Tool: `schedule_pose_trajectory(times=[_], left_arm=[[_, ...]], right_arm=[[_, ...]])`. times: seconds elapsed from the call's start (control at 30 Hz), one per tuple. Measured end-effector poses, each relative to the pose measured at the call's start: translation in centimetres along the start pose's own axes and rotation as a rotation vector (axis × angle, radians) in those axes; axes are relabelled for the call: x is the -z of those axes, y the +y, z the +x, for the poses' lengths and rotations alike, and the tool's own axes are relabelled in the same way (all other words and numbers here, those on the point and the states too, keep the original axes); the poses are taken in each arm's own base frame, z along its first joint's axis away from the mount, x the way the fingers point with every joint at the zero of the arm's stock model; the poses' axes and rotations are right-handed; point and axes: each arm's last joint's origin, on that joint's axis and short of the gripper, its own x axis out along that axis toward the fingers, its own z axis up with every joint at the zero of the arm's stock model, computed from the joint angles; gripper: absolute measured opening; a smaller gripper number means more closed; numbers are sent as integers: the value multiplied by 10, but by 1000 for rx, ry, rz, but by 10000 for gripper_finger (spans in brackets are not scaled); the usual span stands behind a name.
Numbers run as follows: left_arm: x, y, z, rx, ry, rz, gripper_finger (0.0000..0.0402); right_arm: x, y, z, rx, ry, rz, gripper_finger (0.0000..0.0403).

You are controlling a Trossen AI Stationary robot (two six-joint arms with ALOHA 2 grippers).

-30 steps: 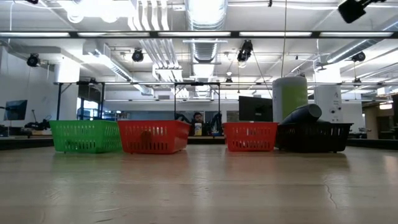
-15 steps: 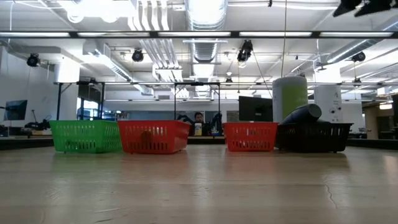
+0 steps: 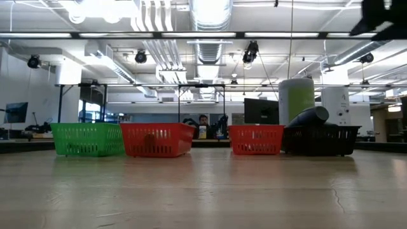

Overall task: Pick & Place Travel size toiletries
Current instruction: Return to Home Position

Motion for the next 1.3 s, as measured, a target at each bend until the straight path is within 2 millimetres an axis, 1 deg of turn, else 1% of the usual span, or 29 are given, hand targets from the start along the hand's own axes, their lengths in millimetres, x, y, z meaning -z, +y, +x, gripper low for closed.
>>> schedule_pose_trajectory(times=[0.07, 0.17, 0.33, 0.4, 0.43, 0.47, 0.5, 0.57, 0.63, 0.7, 0.73, 0.8, 0.93, 1.13, 1.3], left_arm=[[-1, 1, 0, 3, -3, 6, 261], [-2, 2, -1, 7, -11, 3, 261], [-3, 3, -1, 11, -16, -3, 261], [-3, 3, -1, 12, -16, -6, 261], [-3, 3, -1, 12, -16, -8, 261], [-3, 3, -1, 12, -16, -13, 261], [-3, 3, -1, 12, -16, -15, 261], [-3, 3, -1, 12, -16, -13, 261], [-3, 4, -1, 11, -17, -8, 261], [-4, 4, -1, 11, -18, -10, 261], [-4, 4, -1, 11, -18, -11, 261], [-4, 4, -1, 11, -18, -10, 261], [-4, 4, -1, 10, -18, -10, 261], [-4, 4, -1, 10, -18, -1, 261], [-4, 4, -1, 10, -18, -1, 261]], right_arm=[[7, 1, 7, -1, 37, -7, 368], [8, 2, 12, 25, 54, 48, 368], [13, 3, 17, 29, 90, 113, 368], [12, 3, 17, 35, 84, 180, 368], [12, 3, 16, 25, 70, 179, 368], [12, 4, 17, -18, 49, 154, 368], [14, 7, 19, -98, 27, 109, 368], [19, 13, 21, -323, -19, 7, 368], [20, 19, 19, -529, -114, -80, 368], [27, 22, 20, -653, -149, -124, 368], [32, 23, 24, -668, -133, -120, 368], [44, 23, 32, -642, -77, -103, 368], [62, 22, 46, -563, -46, -58, 368], [80, 22, 54, -553, -24, -32, 368], [87, 23, 59, -561, -66, 7, 368]])
